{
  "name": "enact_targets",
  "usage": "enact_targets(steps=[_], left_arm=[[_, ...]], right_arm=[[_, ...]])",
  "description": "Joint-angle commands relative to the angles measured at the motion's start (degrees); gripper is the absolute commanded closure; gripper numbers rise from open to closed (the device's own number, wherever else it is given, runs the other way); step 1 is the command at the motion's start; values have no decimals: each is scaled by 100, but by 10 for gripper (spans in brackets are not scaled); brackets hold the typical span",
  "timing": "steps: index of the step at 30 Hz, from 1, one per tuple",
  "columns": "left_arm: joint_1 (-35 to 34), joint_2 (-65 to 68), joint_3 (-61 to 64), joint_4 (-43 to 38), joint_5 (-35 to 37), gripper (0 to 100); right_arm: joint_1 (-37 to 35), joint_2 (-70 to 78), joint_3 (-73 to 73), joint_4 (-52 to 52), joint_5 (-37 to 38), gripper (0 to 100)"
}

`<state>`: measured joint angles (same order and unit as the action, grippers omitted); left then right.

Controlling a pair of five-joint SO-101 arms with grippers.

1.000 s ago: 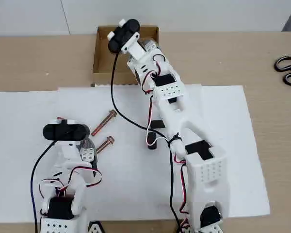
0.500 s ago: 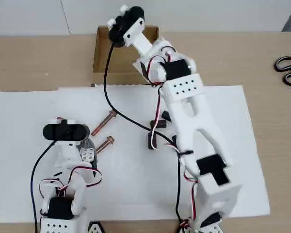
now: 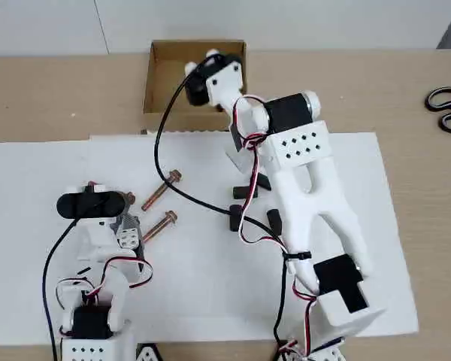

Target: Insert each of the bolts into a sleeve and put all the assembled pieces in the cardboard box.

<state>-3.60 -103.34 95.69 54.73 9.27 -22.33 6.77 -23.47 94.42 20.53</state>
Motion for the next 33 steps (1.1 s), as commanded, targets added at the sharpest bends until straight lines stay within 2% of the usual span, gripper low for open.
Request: enact_targets(steps=[1,4,11,17,24,33], left_arm=[[-35,-53,-31,-105,-18,994],[-35,-53,-31,-105,-18,994],[-70,-53,-31,-105,-18,994],[-79,-53,-31,-105,-26,994],[-79,-53,-31,-105,-35,994],[-79,-53,-31,-105,-44,994]], right_arm=[[48,-136,70,136,325,991],[-40,-66,413,57,642,980],[-92,541,545,22,897,887],[-13,1077,519,-303,1407,883],[286,1490,519,-1007,1626,883],[567,1780,519,-1288,2022,883]])
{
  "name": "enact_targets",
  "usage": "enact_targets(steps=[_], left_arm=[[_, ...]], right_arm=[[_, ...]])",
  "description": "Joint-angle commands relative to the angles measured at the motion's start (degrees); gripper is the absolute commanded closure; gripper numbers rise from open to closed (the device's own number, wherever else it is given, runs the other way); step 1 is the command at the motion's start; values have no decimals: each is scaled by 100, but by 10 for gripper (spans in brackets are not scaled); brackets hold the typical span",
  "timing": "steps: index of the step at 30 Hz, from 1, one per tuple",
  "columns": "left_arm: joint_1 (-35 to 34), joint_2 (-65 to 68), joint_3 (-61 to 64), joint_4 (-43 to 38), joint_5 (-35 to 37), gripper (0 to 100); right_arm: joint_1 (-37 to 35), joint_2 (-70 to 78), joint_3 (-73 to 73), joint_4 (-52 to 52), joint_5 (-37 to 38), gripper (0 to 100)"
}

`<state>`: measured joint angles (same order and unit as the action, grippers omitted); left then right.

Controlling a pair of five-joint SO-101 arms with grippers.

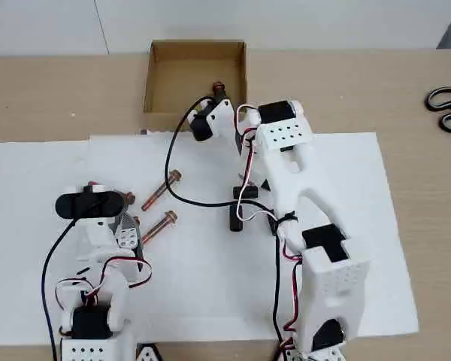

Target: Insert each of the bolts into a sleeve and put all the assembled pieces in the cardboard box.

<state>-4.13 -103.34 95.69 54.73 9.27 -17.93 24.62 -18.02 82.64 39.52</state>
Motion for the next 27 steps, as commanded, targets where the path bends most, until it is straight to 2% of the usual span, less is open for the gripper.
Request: enact_targets(steps=[1,21,25,27], left_arm=[[-26,-53,-31,-105,-44,994],[-26,-53,-31,-105,-44,994],[-26,-53,-31,-105,-44,994],[-26,-53,-31,-105,-44,994]], right_arm=[[163,31,-26,-127,167,883],[189,927,-26,-321,229,892],[171,1068,-26,-303,185,998],[180,1051,-26,-224,185,991]])
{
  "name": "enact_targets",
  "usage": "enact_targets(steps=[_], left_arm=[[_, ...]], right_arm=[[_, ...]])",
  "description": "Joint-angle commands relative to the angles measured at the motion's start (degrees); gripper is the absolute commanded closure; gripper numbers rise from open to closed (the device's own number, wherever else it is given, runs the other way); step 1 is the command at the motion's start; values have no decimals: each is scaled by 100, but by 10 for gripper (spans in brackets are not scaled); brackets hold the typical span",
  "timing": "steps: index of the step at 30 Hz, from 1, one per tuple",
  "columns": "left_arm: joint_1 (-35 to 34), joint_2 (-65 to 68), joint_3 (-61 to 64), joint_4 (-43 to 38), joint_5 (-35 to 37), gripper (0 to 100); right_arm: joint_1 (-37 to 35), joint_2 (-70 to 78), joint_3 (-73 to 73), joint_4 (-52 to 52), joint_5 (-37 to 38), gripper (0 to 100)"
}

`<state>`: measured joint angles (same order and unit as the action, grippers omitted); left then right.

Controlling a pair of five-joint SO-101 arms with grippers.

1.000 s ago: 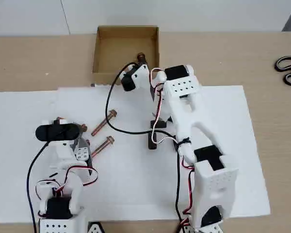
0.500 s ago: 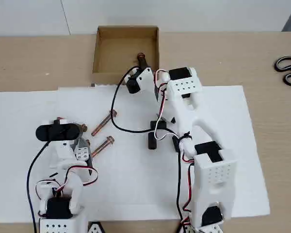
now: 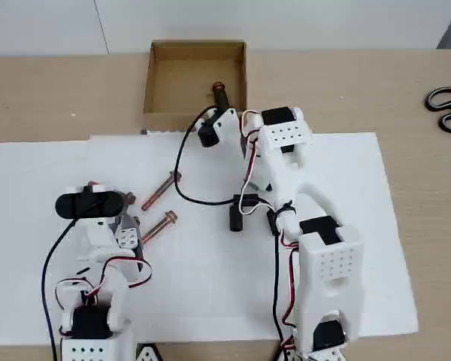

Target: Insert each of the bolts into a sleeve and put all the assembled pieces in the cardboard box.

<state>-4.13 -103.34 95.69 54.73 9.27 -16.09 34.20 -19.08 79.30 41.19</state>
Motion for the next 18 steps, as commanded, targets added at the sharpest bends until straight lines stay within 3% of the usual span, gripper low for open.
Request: enact_targets(steps=[1,18], left_arm=[[-26,-53,-31,-105,-44,994],[9,-53,-57,-229,-105,979]], right_arm=[[-13,66,79,154,18,991],[110,-3081,-35,1745,-1538,995]])
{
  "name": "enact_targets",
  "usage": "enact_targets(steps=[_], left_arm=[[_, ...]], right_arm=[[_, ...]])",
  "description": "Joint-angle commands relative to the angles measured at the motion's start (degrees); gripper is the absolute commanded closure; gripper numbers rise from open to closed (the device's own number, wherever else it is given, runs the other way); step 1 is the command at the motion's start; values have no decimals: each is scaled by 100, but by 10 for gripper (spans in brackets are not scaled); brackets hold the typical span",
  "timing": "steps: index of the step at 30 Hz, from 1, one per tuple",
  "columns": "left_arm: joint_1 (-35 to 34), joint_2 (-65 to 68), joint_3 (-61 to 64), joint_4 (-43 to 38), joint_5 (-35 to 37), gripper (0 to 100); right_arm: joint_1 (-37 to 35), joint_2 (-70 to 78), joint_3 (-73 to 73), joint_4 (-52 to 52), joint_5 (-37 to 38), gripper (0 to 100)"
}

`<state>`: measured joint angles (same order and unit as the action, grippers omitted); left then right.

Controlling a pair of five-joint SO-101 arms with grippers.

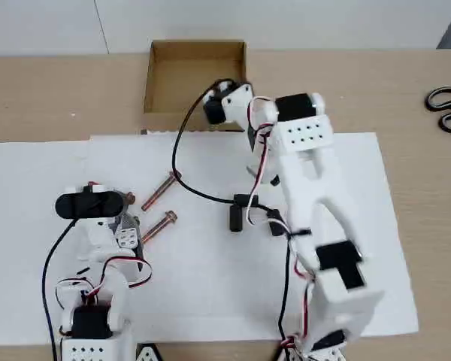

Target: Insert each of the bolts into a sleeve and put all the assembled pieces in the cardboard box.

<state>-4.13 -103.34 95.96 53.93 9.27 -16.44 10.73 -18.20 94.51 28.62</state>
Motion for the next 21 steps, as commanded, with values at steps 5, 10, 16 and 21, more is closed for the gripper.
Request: enact_targets(steps=[5,10,16,21], left_arm=[[26,-18,-646,-149,-580,904],[563,-9,-1130,167,-923,903],[976,-9,-1534,703,-1064,900],[985,9,-2035,774,-1363,900]], right_arm=[[620,-1376,35,268,-545,995],[1156,-1842,1037,268,-545,995],[1587,-2809,1996,251,-607,995],[1903,-3512,2840,242,-598,995]])
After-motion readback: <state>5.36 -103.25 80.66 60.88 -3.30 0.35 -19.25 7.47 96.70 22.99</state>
